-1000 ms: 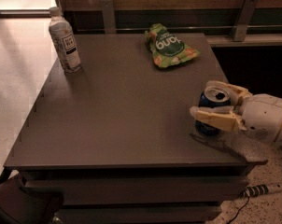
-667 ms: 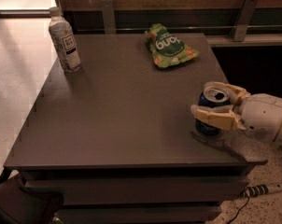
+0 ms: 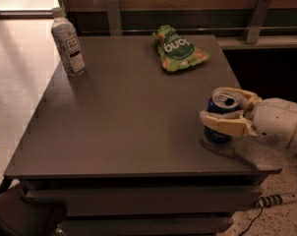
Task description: Move pepsi can near blue plastic bottle
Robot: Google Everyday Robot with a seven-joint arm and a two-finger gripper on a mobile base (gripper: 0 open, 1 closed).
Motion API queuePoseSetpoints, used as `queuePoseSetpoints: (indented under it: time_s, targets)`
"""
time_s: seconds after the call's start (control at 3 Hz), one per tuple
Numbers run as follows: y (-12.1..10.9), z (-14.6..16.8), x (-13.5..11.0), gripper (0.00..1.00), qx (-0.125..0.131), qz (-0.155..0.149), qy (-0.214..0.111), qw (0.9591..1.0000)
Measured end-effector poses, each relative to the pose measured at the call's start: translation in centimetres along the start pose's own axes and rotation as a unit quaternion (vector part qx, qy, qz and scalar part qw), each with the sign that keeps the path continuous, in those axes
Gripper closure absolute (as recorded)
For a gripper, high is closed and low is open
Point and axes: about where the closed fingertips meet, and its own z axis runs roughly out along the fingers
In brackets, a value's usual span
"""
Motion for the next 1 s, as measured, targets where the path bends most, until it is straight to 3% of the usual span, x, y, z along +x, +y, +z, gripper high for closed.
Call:
queuePoseSetpoints:
  time_s: [0.33,0.67,1.0]
  targets:
    - [-0.1,1.6,-3.2,1.0,-0.006,-0.008,0.006,0.9999]
    - [0.7,5.8,-9.7,1.0,-0.013,-0.023,0.02,0.9995]
    - [2.6,10.9,-14.3,1.0,-0.024,-0.026,0.03,0.9989]
